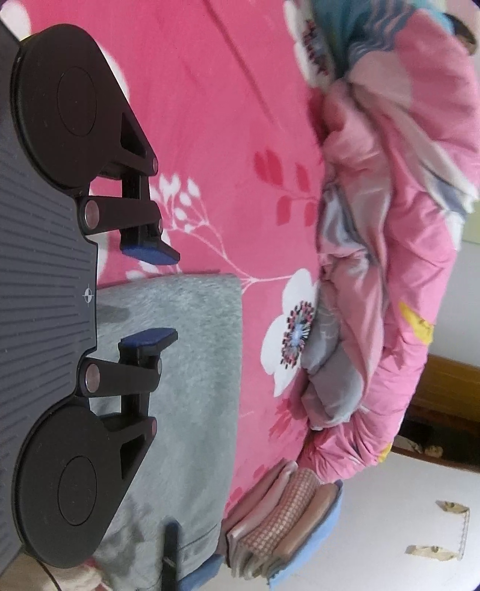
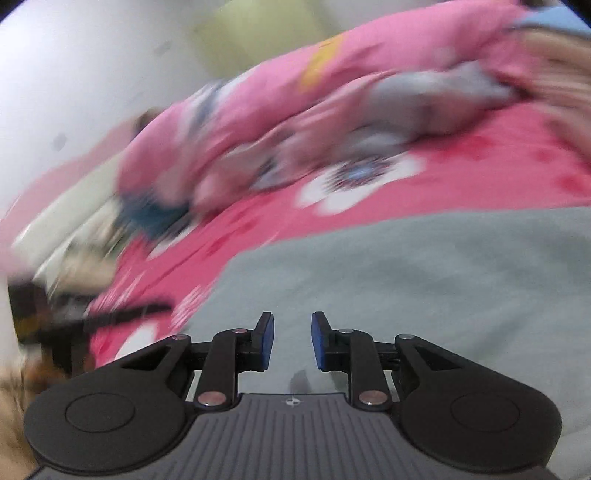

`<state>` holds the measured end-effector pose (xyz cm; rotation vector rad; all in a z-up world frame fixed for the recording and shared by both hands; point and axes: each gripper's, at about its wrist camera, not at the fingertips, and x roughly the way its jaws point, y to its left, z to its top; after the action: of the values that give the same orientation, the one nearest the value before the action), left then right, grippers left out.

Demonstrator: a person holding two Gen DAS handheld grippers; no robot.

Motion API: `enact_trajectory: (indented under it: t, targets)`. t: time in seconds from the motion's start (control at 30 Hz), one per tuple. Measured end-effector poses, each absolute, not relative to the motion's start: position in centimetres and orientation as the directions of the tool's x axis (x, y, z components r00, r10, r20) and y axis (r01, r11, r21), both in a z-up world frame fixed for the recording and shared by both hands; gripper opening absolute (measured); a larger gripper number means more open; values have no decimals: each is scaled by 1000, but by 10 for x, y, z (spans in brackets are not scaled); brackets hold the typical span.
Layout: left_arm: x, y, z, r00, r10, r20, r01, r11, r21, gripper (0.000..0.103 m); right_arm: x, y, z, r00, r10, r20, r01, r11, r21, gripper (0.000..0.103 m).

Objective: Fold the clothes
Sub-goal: 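Move both open tools over the sweatpants edge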

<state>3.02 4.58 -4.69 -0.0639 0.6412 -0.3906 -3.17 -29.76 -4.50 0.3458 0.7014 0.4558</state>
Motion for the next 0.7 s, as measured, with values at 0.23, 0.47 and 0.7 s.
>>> enact_trajectory:
  t: [0.23,0.47,0.7]
  targets:
    - [-14,57,-36,731,-349,-587,329,933,-146,56,-63,-280,-55,638,513,-575,-293,852,435,25]
    - [-32,40,-44,708,-377,-597,356,921,-160,61,-70,-293,-40,685,510,-520,-225,827,515,47]
    - [-40,1,-51,688,-436,-581,521,853,-25,61,-76,-291,-35,716,487,-500,-181,822,541,56]
